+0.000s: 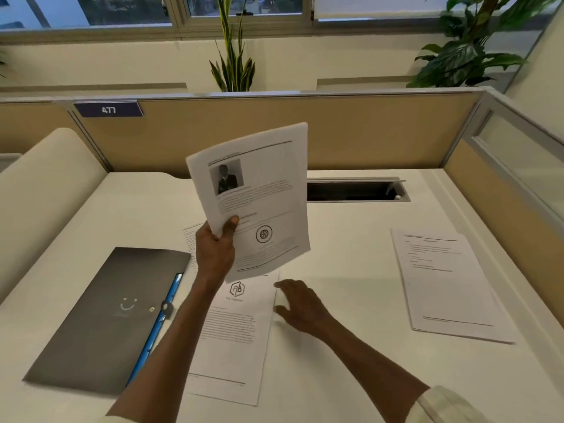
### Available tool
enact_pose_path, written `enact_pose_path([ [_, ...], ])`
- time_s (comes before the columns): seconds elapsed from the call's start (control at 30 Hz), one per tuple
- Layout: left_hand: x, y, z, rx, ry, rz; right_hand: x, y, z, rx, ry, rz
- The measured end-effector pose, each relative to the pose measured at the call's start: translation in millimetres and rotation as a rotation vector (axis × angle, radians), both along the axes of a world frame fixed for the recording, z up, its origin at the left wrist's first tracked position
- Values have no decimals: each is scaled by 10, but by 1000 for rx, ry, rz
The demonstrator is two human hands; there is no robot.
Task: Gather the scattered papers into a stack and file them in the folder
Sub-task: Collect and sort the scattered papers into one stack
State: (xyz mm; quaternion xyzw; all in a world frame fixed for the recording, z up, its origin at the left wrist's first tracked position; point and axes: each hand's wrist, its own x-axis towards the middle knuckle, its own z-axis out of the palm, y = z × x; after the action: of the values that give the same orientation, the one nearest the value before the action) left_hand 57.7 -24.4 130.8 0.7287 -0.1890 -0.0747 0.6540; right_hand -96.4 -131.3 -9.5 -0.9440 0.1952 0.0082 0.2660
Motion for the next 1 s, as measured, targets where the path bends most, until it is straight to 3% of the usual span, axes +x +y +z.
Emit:
enact_pose_path([
  [0.17, 270, 319, -77, 8, 15, 66, 555, 93, -31, -85, 191, 154],
  [0.3, 392, 559, -192, 3, 48, 119, 812, 37, -116, -246, 259, 245],
  [0.47, 531, 725, -260, 3, 82, 190, 979, 10, -161, -295, 362, 339],
  [1.0, 564, 457, -307, -62, 140, 174, 32, -1253, -6, -249, 525, 217],
])
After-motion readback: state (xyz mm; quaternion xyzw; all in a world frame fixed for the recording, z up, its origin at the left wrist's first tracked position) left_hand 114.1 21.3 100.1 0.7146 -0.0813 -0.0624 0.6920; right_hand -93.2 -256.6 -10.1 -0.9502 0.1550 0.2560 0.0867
